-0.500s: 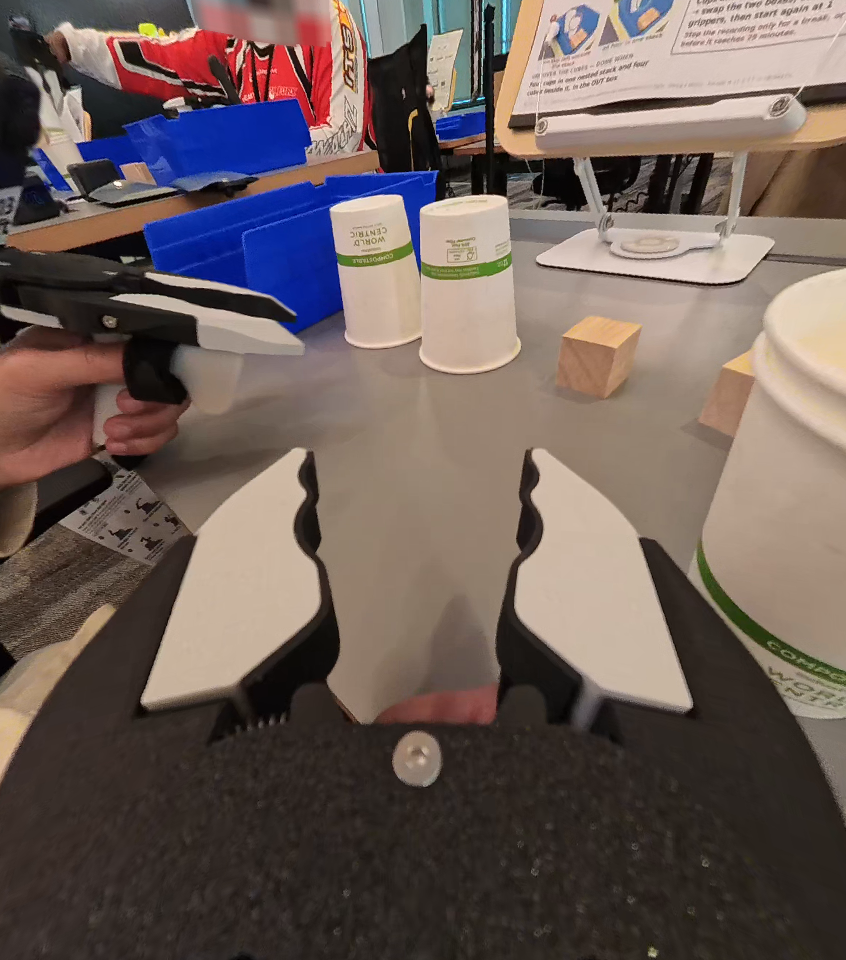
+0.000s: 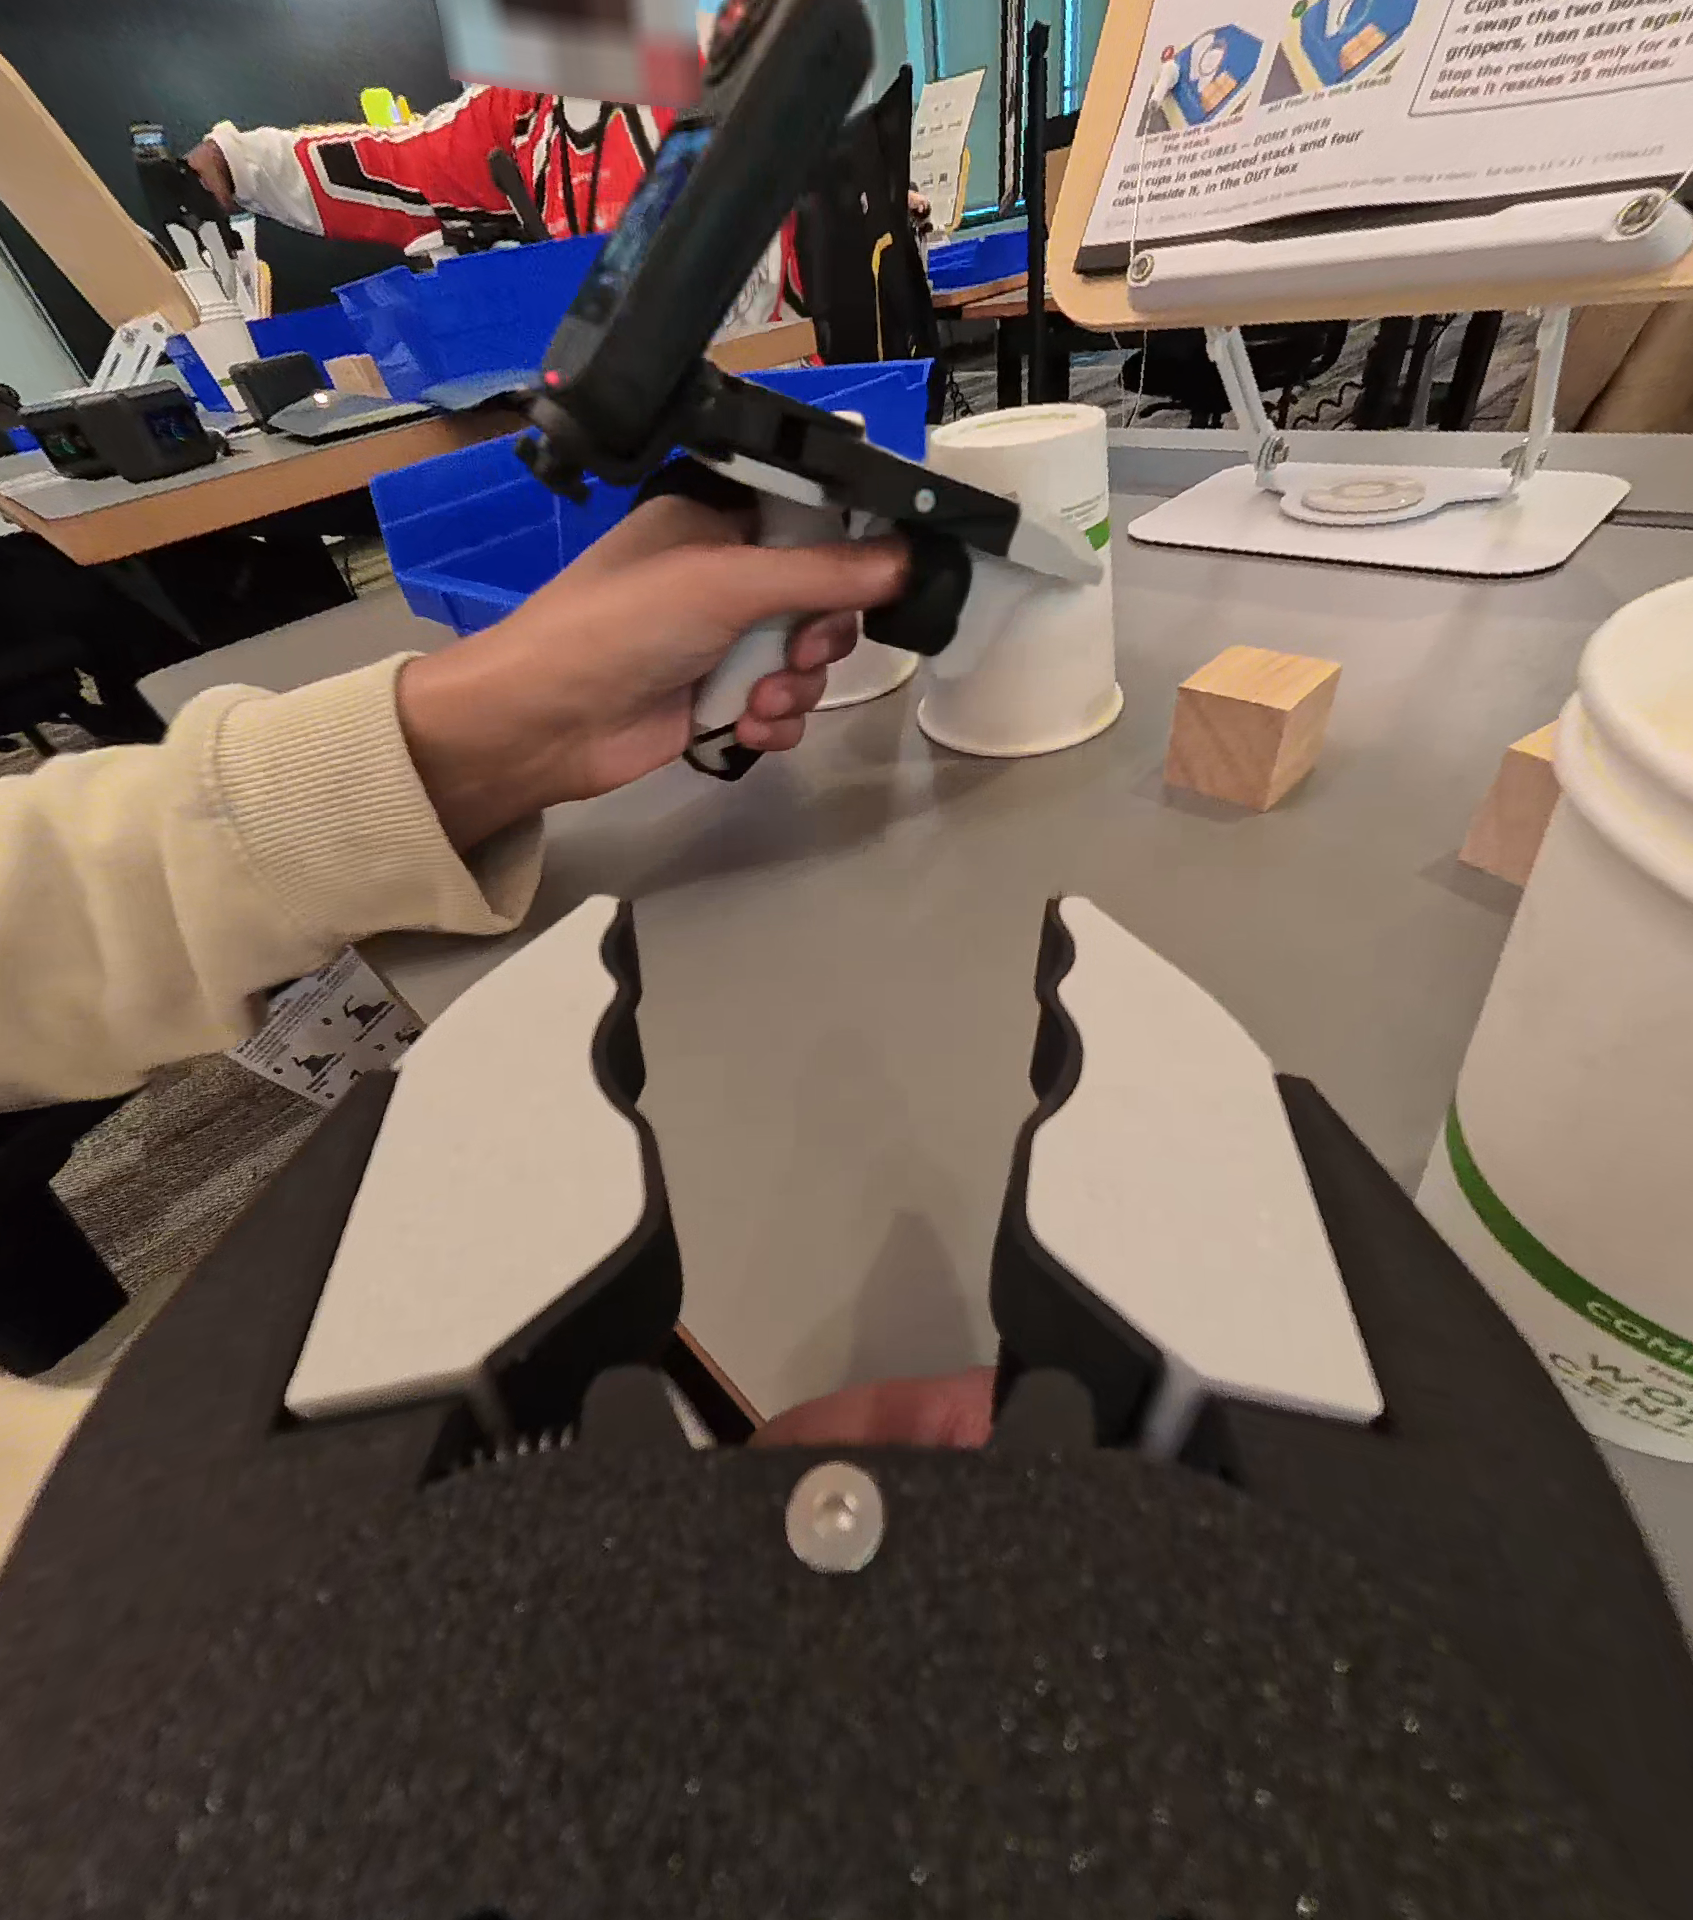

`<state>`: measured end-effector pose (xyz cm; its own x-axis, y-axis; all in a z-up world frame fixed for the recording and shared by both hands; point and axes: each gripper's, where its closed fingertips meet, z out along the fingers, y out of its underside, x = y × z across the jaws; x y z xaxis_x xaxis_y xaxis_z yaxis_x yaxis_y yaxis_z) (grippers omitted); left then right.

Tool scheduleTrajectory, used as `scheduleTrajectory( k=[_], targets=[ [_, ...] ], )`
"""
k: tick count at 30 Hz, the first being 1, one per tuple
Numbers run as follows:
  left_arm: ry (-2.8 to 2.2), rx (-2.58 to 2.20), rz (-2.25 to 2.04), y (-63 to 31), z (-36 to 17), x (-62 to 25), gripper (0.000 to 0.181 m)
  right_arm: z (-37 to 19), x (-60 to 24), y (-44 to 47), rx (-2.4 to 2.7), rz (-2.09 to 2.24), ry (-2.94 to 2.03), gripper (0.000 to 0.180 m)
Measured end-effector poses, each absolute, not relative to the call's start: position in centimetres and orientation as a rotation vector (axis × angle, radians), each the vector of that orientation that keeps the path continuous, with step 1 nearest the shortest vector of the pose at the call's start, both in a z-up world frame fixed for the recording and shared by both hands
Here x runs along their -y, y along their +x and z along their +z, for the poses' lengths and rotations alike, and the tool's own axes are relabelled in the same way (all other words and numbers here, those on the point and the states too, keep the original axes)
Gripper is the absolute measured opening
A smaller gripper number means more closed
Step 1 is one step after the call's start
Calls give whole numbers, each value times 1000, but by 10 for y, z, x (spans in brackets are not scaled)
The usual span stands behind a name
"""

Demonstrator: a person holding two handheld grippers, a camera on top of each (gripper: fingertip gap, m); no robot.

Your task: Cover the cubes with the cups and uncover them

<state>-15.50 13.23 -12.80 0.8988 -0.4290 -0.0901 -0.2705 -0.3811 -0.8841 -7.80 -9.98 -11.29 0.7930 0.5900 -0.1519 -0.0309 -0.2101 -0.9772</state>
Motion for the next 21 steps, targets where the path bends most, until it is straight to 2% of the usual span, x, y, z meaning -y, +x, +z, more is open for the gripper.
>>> scheduleTrajectory(
  k=[7,12,16,21],
  targets=[
    [-2034,-497,-152,-157,-137,-151,87,-116,99,-75,435,614,-1717,72],
    [-1918,-597,-339,-156,-101,-125,87,-117,96,-72,426,600,-1721,71],
    [-1712,-635,-623,-175,-36,-99,87,-111,94,-68,413,592,-1703,69],
    [-1460,-740,-1184,-204,52,-39,87,-48,101,-87,359,898,-1525,63]
  ],
)
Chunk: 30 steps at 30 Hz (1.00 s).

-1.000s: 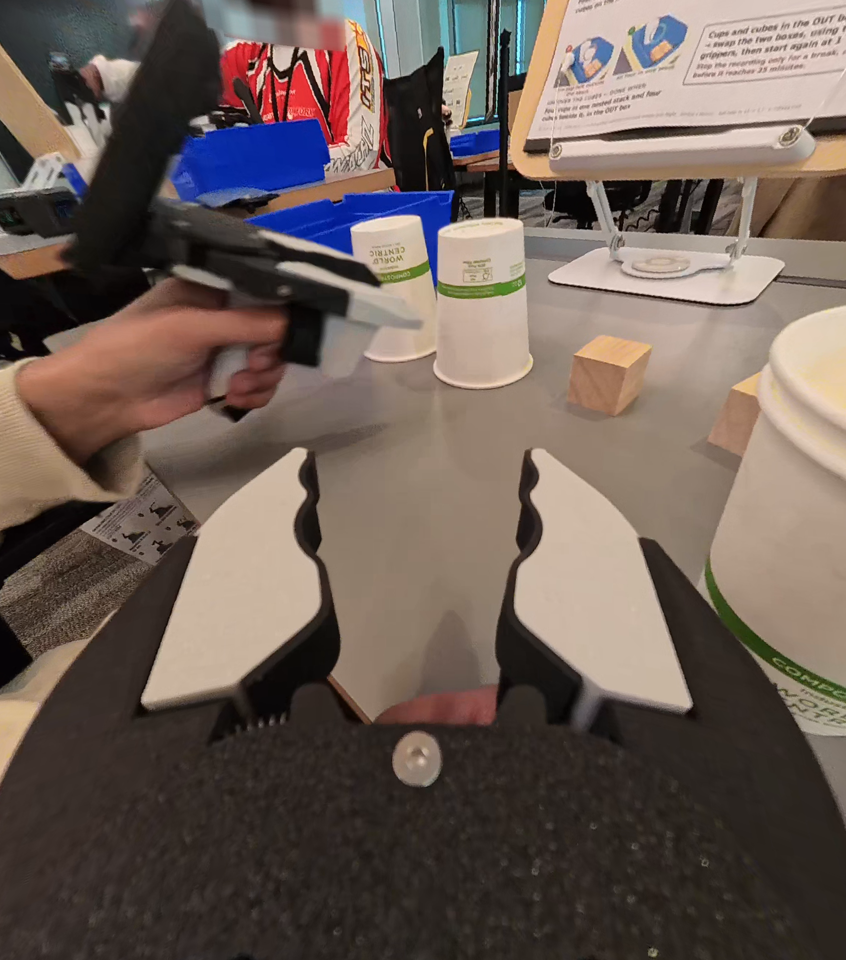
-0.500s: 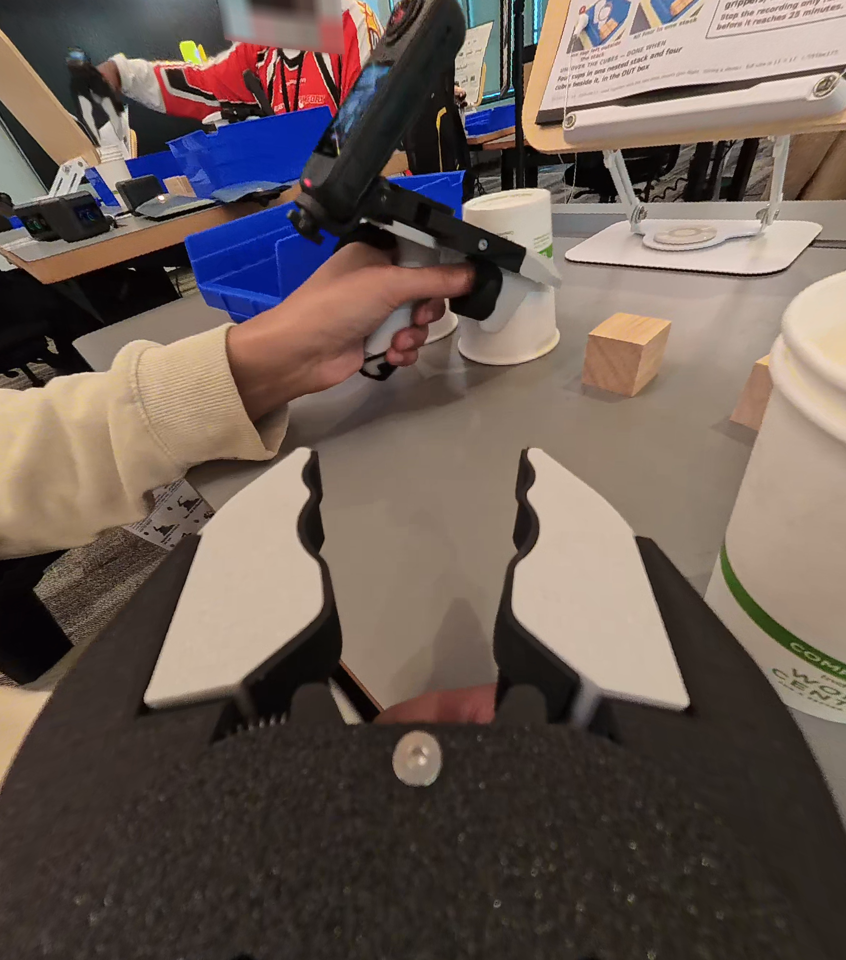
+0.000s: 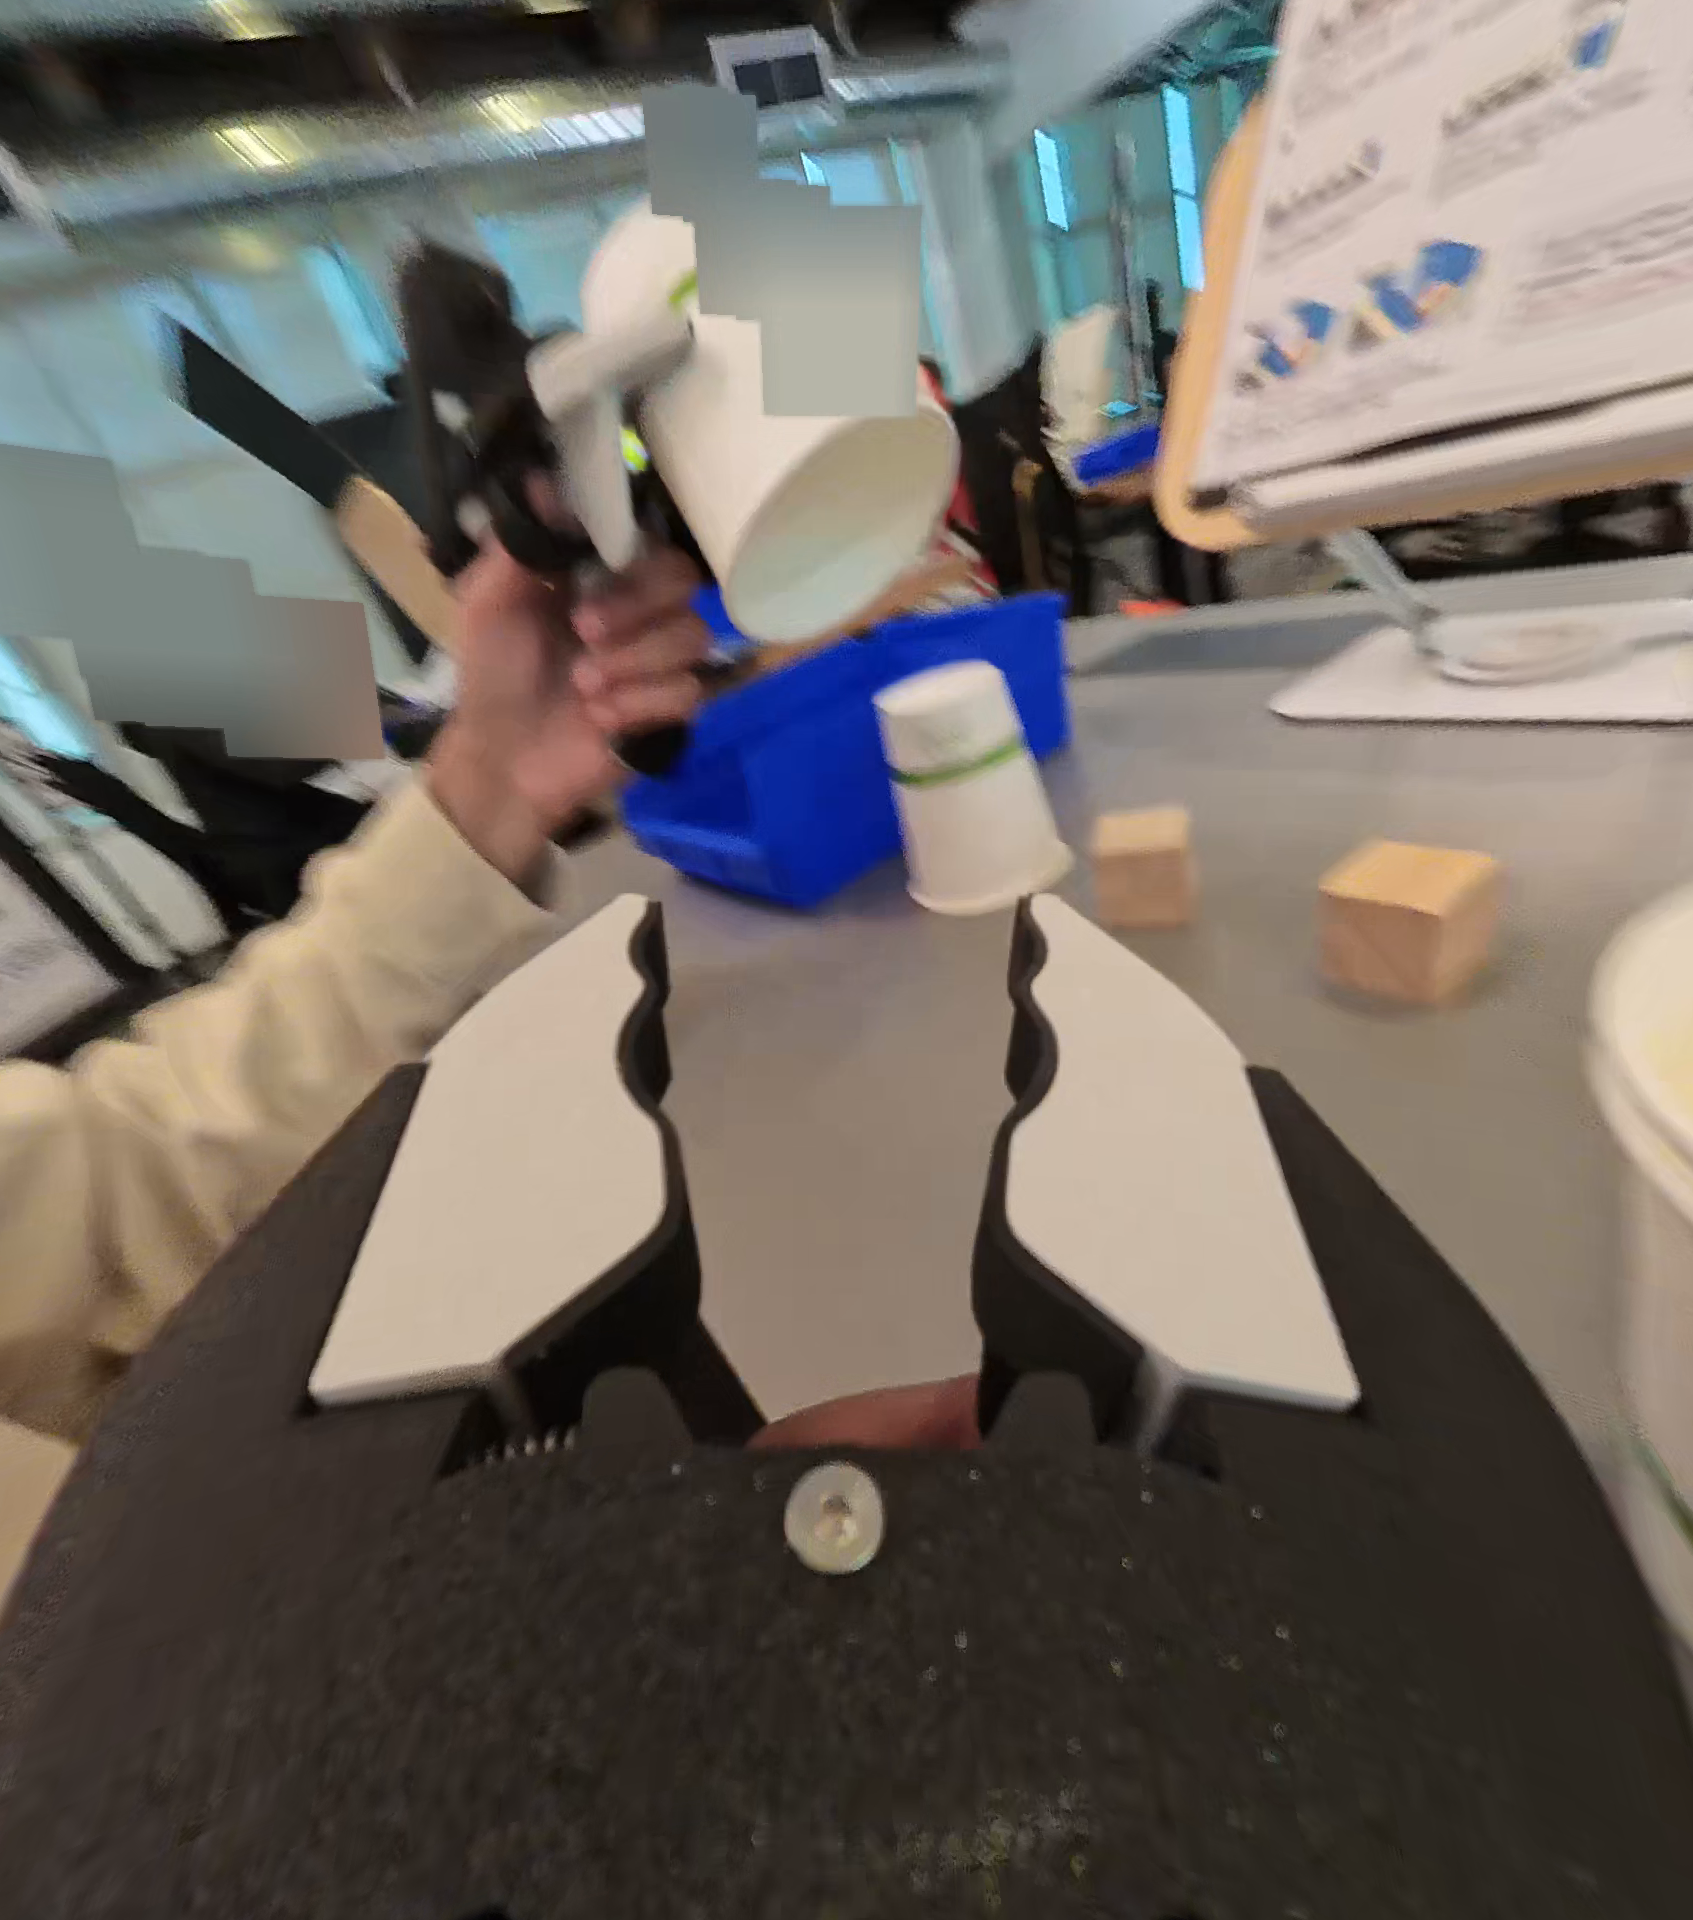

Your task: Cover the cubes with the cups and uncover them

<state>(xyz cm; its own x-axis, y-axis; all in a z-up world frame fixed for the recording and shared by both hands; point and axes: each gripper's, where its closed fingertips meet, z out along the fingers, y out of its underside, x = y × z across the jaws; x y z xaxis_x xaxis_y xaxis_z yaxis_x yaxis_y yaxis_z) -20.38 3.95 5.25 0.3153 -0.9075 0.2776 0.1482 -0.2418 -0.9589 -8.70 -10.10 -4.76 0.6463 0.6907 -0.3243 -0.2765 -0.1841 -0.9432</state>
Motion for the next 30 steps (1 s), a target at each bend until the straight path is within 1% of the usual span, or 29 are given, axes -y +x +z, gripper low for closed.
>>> scheduleTrajectory(
  k=[3,5,10,13,15,16,17,21,23,25,27,30],
  targets=[
    [-1345,-845,-1379,-193,63,-2,87,-6,103,-112,348,1195,-1395,60],
    [-1294,-881,-1408,-179,60,12,87,15,100,-129,337,1401,-1337,56],
    [-1177,-926,-1470,-154,62,37,87,44,80,-147,159,1819,-1251,55],
    [-1164,-921,-1501,-149,62,39,87,53,79,-146,118,1956,-1171,41],
    [-1167,-922,-1515,-146,59,39,87,52,78,-148,107,1966,-1155,33],
    [-1178,-939,-1528,-143,55,41,87,51,77,-147,93,1970,-1145,20],
    [-1189,-950,-1530,-142,51,42,87,50,76,-145,78,1975,-1124,2],
    [-1239,-931,-1533,-144,42,40,87,44,73,-147,60,1988,-1148,0],
    [-1266,-895,-1550,-155,42,40,82,43,74,-145,86,1937,-1168,0],
    [-1346,-849,-1506,-171,35,38,82,39,75,-142,121,1858,-1212,0],
    [-1510,-794,-1337,-191,8,28,82,33,75,-136,173,1735,-1266,0],
    [-1782,-599,-950,-231,-50,8,79,12,70,-125,256,1432,-1388,0]
  ],
)
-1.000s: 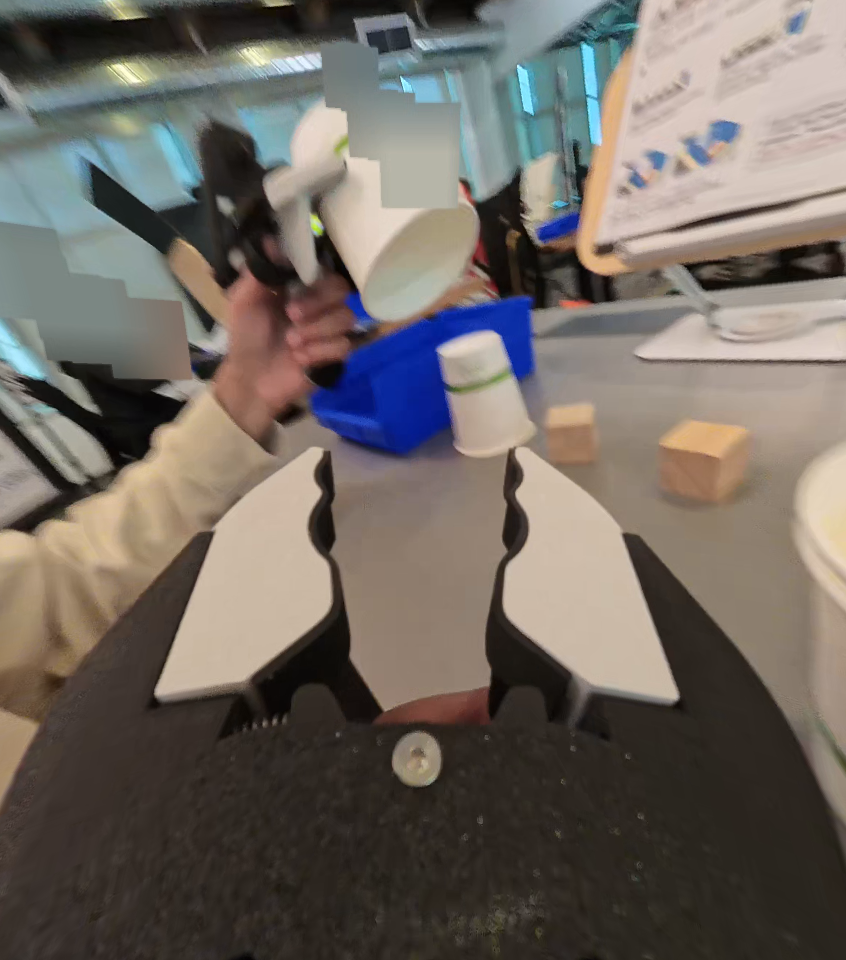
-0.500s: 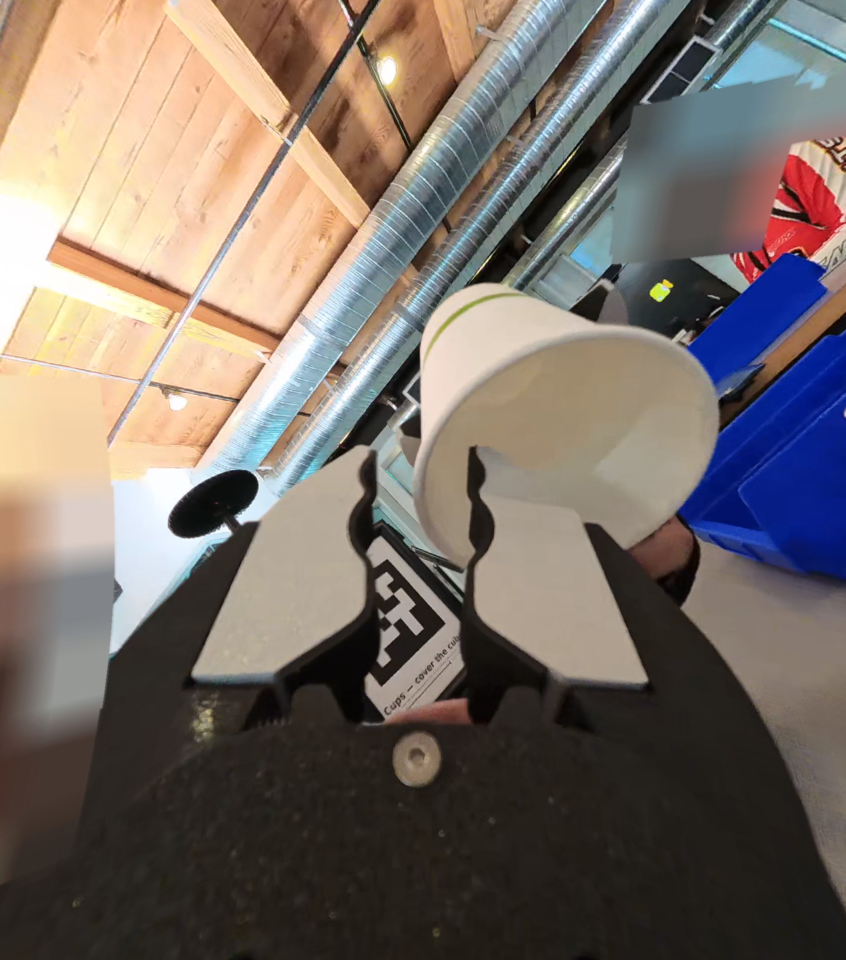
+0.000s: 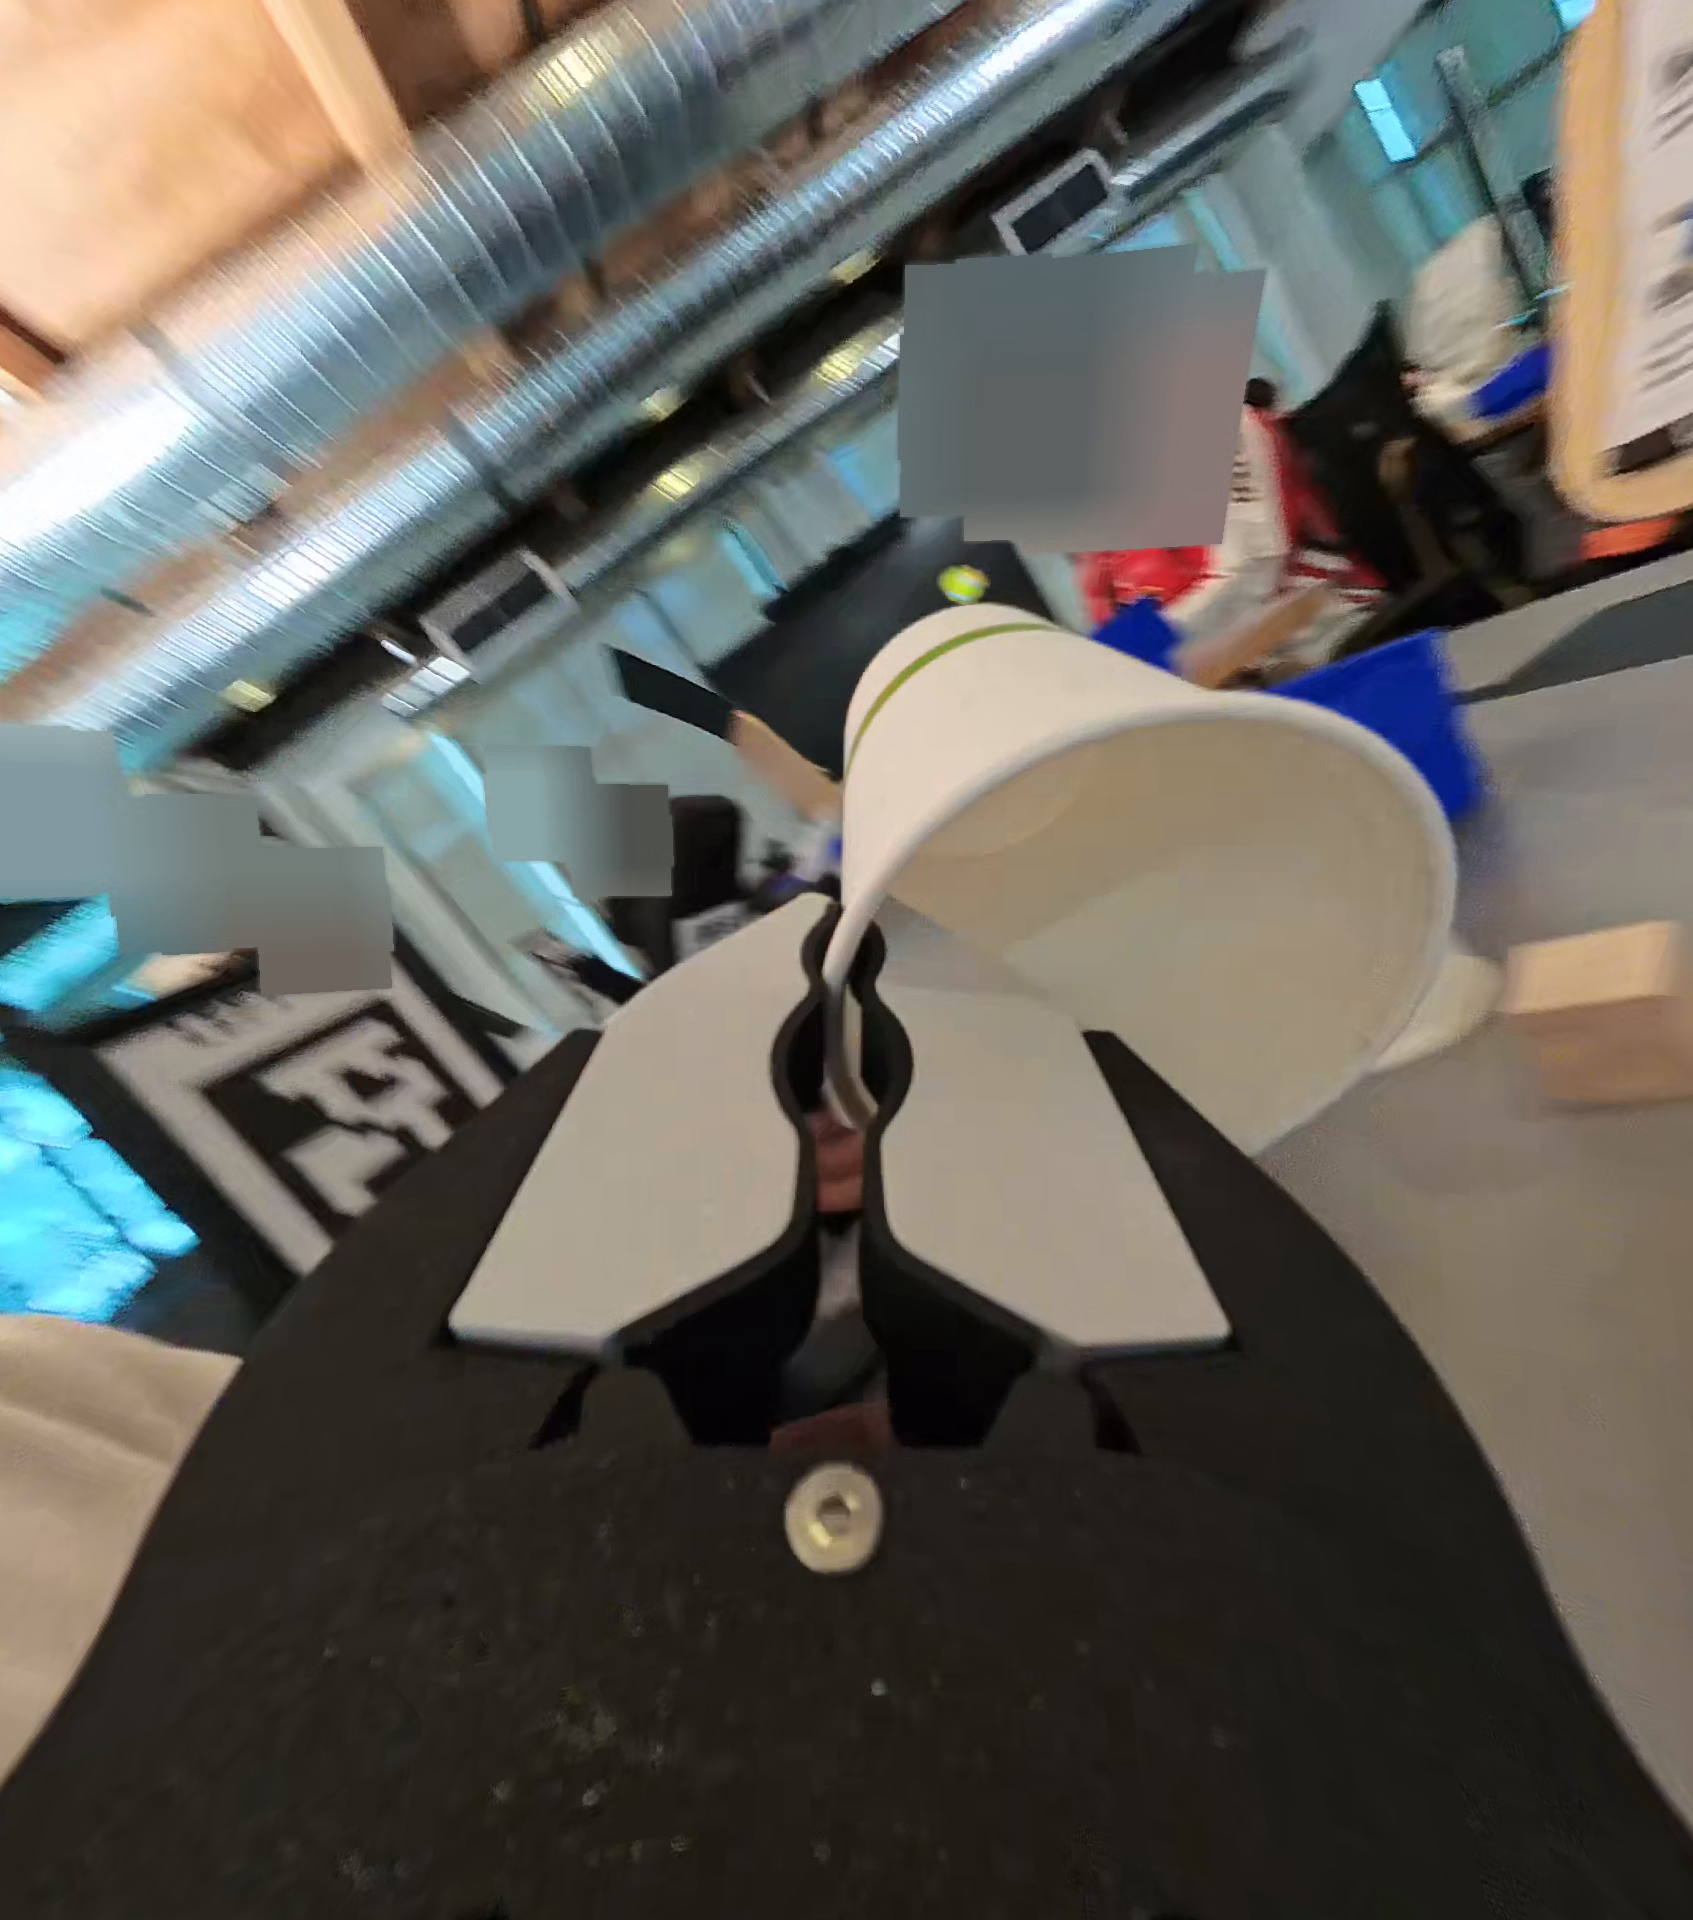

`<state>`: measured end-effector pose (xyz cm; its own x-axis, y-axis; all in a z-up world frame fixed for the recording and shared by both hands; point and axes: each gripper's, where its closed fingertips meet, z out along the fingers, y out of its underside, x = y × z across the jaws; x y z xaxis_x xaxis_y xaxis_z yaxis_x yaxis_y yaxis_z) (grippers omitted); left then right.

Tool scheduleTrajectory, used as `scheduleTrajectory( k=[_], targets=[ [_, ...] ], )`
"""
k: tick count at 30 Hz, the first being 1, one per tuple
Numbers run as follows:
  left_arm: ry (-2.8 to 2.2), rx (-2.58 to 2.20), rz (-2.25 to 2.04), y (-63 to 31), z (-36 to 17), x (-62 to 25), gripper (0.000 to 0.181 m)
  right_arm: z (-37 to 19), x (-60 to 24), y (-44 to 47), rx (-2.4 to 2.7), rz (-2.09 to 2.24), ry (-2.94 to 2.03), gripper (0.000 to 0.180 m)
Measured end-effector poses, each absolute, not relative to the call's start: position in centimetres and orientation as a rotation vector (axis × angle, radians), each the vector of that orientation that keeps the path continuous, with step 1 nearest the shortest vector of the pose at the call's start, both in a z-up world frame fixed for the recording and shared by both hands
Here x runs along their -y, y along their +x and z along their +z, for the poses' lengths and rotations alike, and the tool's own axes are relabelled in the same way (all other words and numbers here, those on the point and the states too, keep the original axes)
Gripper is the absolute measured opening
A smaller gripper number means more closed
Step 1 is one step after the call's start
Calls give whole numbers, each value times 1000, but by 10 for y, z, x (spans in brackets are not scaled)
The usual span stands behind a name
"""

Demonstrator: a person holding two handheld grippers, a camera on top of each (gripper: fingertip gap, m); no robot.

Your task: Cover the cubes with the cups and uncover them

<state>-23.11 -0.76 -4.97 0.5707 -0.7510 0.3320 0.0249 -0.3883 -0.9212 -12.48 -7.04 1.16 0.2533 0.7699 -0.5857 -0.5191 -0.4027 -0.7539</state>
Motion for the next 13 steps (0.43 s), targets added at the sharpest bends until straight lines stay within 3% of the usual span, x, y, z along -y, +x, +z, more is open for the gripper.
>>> scheduleTrajectory(
  k=[5,13],
  targets=[
    [-1922,-504,-463,-272,-112,5,74,-25,66,-103,305,985,-1497,0],
    [-1816,-621,-472,-251,-98,18,68,27,96,-43,982,307,-1753,0]
  ],
)
